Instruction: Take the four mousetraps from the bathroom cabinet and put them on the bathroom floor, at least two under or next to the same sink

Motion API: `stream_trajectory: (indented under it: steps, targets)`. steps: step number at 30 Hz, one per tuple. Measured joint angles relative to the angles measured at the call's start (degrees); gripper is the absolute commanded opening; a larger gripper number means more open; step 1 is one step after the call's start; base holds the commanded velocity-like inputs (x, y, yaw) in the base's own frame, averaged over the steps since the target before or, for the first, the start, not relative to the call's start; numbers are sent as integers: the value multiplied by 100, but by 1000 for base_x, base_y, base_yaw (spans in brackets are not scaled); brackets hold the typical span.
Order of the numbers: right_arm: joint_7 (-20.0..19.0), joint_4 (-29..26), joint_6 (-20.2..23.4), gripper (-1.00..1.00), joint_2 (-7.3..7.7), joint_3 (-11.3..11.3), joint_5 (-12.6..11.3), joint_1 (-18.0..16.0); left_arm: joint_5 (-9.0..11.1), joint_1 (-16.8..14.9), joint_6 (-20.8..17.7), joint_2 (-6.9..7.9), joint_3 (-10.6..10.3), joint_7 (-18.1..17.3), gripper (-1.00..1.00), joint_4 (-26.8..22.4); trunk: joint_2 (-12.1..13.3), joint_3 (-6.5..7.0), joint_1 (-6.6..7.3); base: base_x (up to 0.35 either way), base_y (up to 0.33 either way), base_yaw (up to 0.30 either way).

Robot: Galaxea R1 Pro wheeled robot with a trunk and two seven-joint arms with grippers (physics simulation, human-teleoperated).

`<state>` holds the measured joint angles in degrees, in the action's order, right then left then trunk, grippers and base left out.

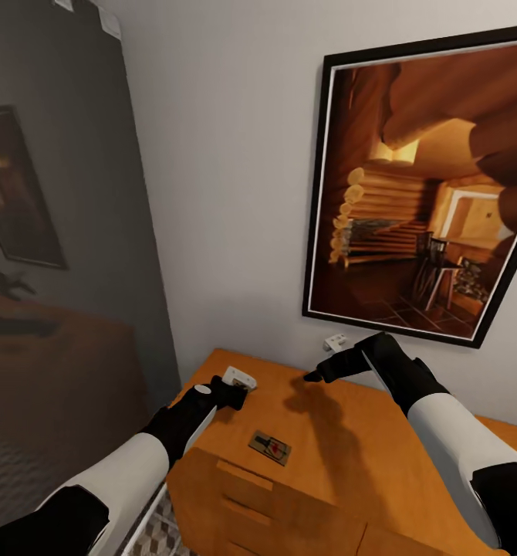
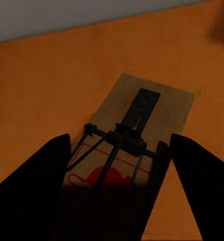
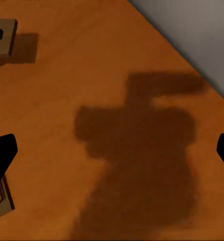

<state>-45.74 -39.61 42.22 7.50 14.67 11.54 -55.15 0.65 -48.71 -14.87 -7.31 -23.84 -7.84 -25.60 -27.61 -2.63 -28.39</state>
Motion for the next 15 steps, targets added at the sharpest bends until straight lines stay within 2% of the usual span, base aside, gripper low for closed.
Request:
stream_trajectory:
  steps: [10,15]
  targets:
    - [9,14,6,100,0,0,0,0,1,0,-4,-31,-8,-1,-100,-1,0,0,0,0,0,281]
    - [4,22,4,100,1,-1,-1,1,0,-1,-2,-50,-15,0,-100,2,0,0,0,0,0,102]
